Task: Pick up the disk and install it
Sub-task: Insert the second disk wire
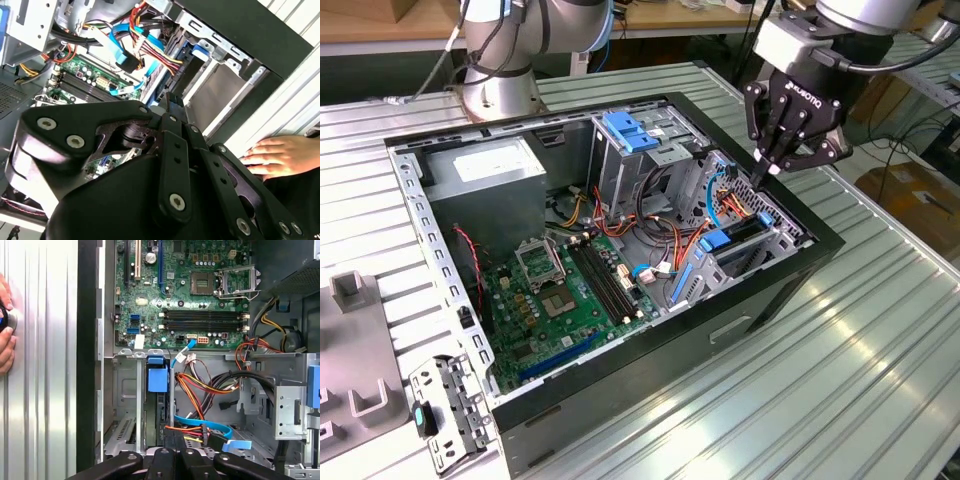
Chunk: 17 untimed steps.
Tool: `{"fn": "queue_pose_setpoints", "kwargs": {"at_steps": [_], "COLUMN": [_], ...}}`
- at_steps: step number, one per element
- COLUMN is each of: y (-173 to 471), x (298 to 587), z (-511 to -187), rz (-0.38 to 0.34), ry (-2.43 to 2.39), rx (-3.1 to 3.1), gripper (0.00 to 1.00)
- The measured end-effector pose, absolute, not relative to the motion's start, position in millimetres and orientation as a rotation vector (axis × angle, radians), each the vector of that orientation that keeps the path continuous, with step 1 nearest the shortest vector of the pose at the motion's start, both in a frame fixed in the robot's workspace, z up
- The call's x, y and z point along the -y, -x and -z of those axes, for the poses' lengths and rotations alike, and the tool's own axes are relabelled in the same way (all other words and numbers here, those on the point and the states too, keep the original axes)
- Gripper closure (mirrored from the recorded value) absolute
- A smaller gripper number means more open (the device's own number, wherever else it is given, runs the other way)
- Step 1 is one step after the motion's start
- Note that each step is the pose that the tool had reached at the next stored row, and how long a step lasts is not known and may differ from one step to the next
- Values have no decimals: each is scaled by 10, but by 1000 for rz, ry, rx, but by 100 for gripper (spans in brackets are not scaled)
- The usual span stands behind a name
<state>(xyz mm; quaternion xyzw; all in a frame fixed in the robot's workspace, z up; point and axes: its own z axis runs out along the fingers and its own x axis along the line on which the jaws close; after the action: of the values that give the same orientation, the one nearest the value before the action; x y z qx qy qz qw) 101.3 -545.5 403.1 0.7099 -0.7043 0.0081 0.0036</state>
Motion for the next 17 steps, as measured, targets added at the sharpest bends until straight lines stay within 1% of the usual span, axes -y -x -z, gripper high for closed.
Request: {"fn": "queue_pose_setpoints", "kwargs": {"at_steps": [5,12,14,17], "y": [-1020,-1021,-1021,-1028], "x": [5359,5328,5304,5181], "z": [-4028,-4018,-4014,-4010], "rz": [-29,-34,-43,-71], "ry": [-2221,-2218,-2214,-2199], "rx": [2203,2201,2196,2181], "gripper": [89,89,89,89]}}
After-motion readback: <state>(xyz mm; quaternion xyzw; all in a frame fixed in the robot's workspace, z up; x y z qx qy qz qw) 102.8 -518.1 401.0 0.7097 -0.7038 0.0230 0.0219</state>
